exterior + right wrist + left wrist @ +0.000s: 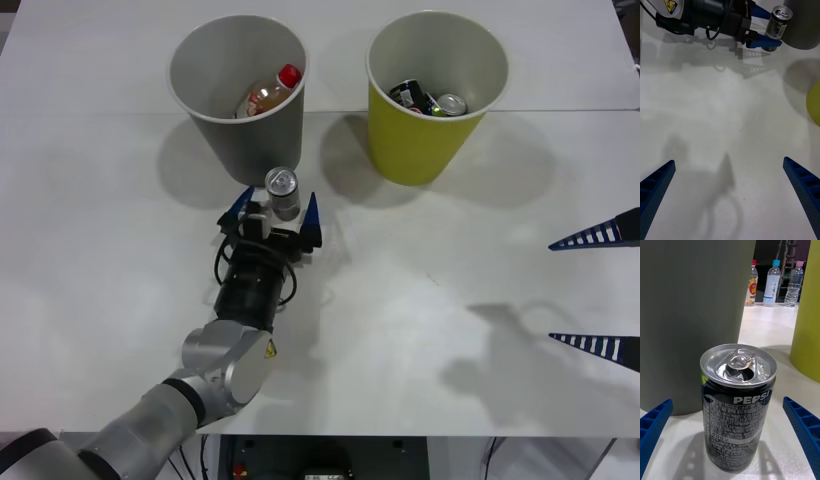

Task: Put the can into the green bin and the plastic bottle into the gray bin

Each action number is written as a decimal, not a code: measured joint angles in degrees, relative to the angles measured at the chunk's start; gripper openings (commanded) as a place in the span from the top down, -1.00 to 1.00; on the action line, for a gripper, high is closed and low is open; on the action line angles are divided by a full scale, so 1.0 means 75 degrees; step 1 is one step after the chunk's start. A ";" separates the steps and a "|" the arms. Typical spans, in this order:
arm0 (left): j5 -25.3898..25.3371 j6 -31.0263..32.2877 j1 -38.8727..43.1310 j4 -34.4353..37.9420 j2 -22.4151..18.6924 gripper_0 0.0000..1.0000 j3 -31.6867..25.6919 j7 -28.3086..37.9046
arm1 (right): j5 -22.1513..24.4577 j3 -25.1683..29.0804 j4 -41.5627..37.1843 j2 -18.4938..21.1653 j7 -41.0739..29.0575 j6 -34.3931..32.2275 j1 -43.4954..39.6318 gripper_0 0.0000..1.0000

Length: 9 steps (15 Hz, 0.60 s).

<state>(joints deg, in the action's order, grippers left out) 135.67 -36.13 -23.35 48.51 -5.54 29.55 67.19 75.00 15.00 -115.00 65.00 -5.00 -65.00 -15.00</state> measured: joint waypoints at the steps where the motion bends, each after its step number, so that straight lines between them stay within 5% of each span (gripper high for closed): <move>1: -0.0004 0.0057 -0.0040 -0.0009 0.0000 -1.00 -0.0001 0.0005 | 0.0000 0.0000 0.0000 0.0000 0.0000 0.0000 0.0000 -1.00; 3: -0.0006 0.0071 -0.0058 -0.0012 0.0000 -0.95 0.0001 0.0010 | 0.0000 0.0000 0.0000 0.0000 0.0000 0.0000 0.0000 -1.00; 4: -0.0007 0.0075 -0.0054 -0.0012 0.0000 0.24 0.0007 0.0016 | 0.0000 0.0000 0.0000 0.0000 0.0000 0.0000 0.0000 -1.00; 5: -0.0007 0.0073 -0.0053 -0.0012 0.0000 0.81 0.0008 0.0017 | 0.0000 0.0000 0.0000 0.0000 0.0000 0.0000 0.0000 -1.00; 6: -0.0002 0.0072 -0.0053 -0.0012 0.0000 1.00 0.0009 0.0017 | 0.0000 0.0000 0.0000 0.0000 0.0000 0.0000 0.0000 -1.00; 9: 0.0044 0.0072 -0.0062 -0.0012 0.0000 1.00 -0.0001 -0.0004 | 0.0000 0.0000 0.0000 0.0000 0.0000 0.0000 0.0000 -1.00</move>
<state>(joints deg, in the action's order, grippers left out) 136.00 -35.59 -23.82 48.41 -5.53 29.54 67.16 75.00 15.00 -115.00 65.00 -5.00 -65.00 -15.00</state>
